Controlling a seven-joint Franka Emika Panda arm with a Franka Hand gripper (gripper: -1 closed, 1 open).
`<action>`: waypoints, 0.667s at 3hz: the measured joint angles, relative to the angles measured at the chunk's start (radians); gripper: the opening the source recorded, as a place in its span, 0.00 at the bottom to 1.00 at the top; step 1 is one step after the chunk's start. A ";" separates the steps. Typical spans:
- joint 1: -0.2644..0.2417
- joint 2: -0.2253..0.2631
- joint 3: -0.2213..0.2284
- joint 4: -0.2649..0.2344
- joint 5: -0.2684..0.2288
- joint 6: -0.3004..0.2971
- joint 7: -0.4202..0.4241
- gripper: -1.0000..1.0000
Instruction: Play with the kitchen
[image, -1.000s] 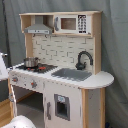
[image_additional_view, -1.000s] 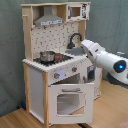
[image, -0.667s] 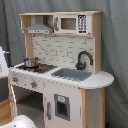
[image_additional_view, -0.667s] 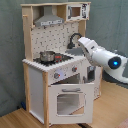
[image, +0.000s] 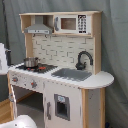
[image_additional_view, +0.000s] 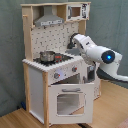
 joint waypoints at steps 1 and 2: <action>-0.040 0.030 0.009 0.064 0.054 -0.037 -0.003 1.00; -0.085 0.076 0.014 0.130 0.117 -0.091 -0.026 1.00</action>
